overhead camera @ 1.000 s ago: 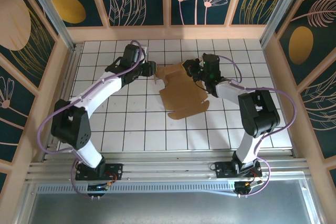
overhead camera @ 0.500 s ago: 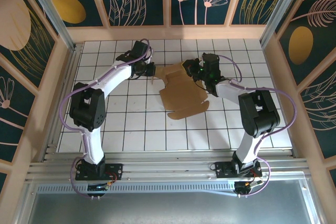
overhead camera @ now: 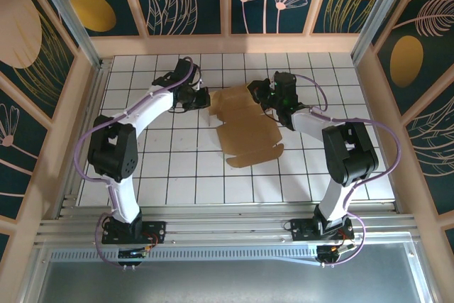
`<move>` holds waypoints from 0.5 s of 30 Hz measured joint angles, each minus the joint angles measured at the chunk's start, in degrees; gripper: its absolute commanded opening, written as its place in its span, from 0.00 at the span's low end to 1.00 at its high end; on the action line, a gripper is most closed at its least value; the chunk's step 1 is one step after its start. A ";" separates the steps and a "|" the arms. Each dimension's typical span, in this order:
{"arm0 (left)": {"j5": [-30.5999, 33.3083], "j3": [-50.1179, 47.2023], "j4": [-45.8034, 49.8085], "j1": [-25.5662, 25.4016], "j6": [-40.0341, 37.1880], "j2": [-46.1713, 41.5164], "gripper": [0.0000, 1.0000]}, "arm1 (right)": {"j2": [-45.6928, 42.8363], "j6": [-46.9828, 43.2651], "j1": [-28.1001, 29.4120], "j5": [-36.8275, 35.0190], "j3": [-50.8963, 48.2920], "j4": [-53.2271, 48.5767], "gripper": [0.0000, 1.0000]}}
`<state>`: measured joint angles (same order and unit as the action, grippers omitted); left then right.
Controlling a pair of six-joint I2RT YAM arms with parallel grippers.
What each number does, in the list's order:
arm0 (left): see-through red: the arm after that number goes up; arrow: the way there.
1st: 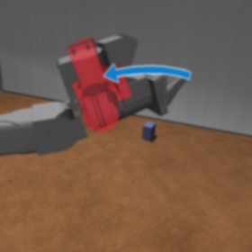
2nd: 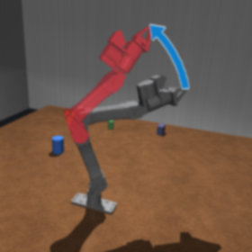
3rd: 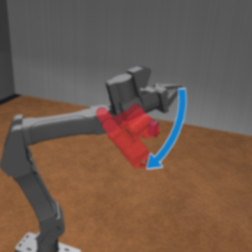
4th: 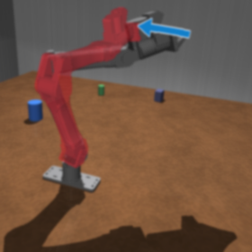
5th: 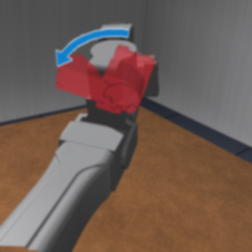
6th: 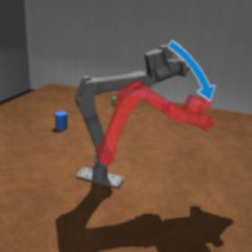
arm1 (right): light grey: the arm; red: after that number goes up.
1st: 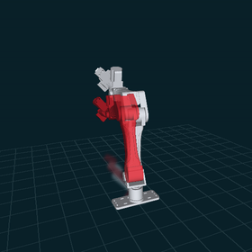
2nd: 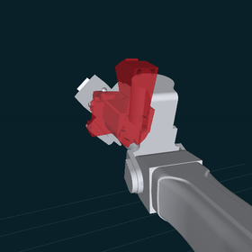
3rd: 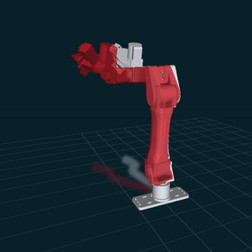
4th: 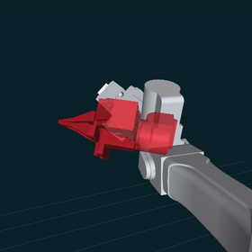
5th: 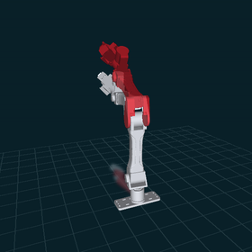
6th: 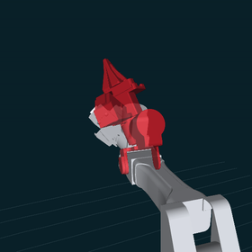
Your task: Fold the paper box
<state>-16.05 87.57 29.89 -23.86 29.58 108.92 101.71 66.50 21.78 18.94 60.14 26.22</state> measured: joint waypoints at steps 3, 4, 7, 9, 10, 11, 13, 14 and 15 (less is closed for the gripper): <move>-1.60 -0.33 -0.07 -0.63 4.20 -0.72 0.11 | 0.00 -0.22 0.28 -1.31 -0.04 1.14 0.02; -2.01 -0.39 -0.07 -0.79 5.62 -0.98 0.12 | 0.00 -0.22 0.46 -1.66 -0.17 1.79 0.02; -2.10 -0.79 -0.28 -1.16 9.75 -1.86 0.10 | -0.20 -0.44 0.85 -2.67 -1.75 4.63 0.02; -1.53 -2.01 -1.05 -1.31 11.72 -2.84 0.05 | -0.59 -0.57 1.01 -2.84 -3.48 6.60 0.02; -1.16 -2.91 -1.70 -1.33 12.52 -3.45 0.03 | -0.90 -0.61 1.09 -2.82 -4.33 7.69 0.02; -0.72 -3.89 -2.58 -1.33 13.16 -4.09 0.01 | -1.22 -0.63 1.20 -2.80 -5.09 8.76 0.02; 0.33 -4.83 -4.09 -1.33 13.84 -4.90 0.00 | -1.64 -0.74 1.42 -2.84 -5.75 10.54 0.04; 1.11 -4.87 -4.74 -1.33 13.68 -5.07 0.00 | -1.81 -0.98 1.53 -2.93 -5.84 11.43 0.06; 1.79 -4.87 -5.38 -1.33 13.33 -5.16 0.00 | -1.99 -1.33 1.60 -3.08 -5.88 12.17 0.09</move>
<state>-14.26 82.70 24.51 -25.19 42.92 103.77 99.72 65.17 23.38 15.86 54.26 38.39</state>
